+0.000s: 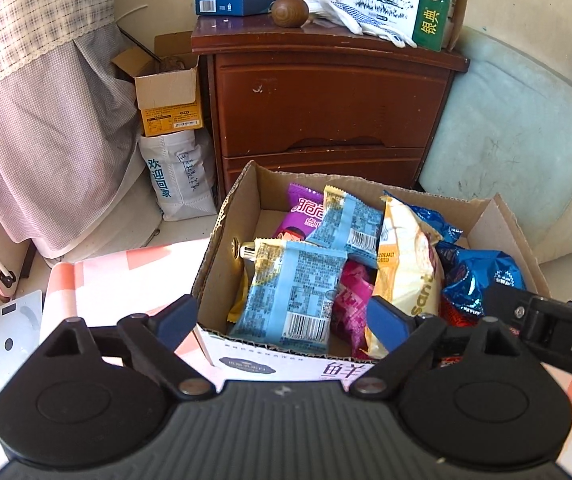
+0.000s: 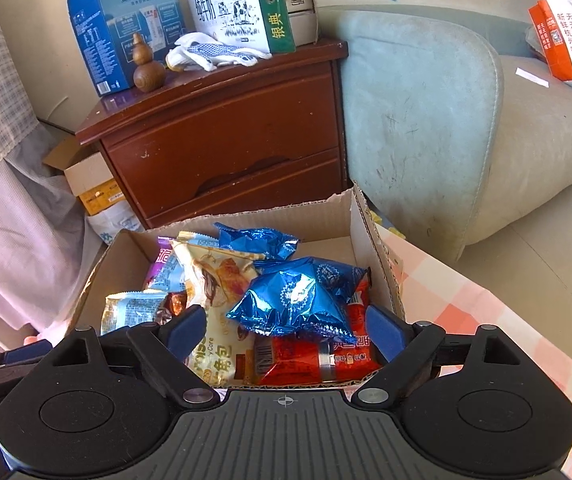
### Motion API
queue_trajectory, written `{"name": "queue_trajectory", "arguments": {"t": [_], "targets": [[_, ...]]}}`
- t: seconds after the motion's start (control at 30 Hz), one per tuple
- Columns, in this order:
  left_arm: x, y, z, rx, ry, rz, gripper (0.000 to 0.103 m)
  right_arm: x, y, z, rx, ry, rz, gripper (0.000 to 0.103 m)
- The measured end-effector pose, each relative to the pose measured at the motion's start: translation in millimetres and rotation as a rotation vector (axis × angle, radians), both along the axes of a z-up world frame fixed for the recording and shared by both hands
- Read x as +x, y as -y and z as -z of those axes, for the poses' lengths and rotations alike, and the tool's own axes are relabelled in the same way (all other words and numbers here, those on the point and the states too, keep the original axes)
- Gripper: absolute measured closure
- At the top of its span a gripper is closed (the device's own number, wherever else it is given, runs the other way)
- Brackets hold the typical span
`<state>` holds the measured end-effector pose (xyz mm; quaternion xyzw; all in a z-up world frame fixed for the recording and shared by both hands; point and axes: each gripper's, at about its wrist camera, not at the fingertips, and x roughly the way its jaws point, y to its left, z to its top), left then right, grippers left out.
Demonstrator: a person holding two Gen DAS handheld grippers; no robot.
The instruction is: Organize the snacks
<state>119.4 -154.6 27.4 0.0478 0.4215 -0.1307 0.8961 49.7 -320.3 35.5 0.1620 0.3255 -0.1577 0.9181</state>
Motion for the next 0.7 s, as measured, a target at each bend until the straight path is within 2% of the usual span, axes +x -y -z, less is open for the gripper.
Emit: {"name": "queue_trajectory", "arguments": {"t": [0.3,0.53,0.7], "targets": [[-4,-2,-3,0.031,-0.039,0.001,0.008,-7,-7,1,-0.077,-0.070,0.011,0.007],[-6,0,-1,0.108,-0.034,0.020,0.007,-2,-12,5,-0.112,-0.103,0.017,0.007],[-7,-2,0,0.127,-0.030,0.005,0.007,-1,-16,6,-0.119,-0.110,0.016,0.007]]}}
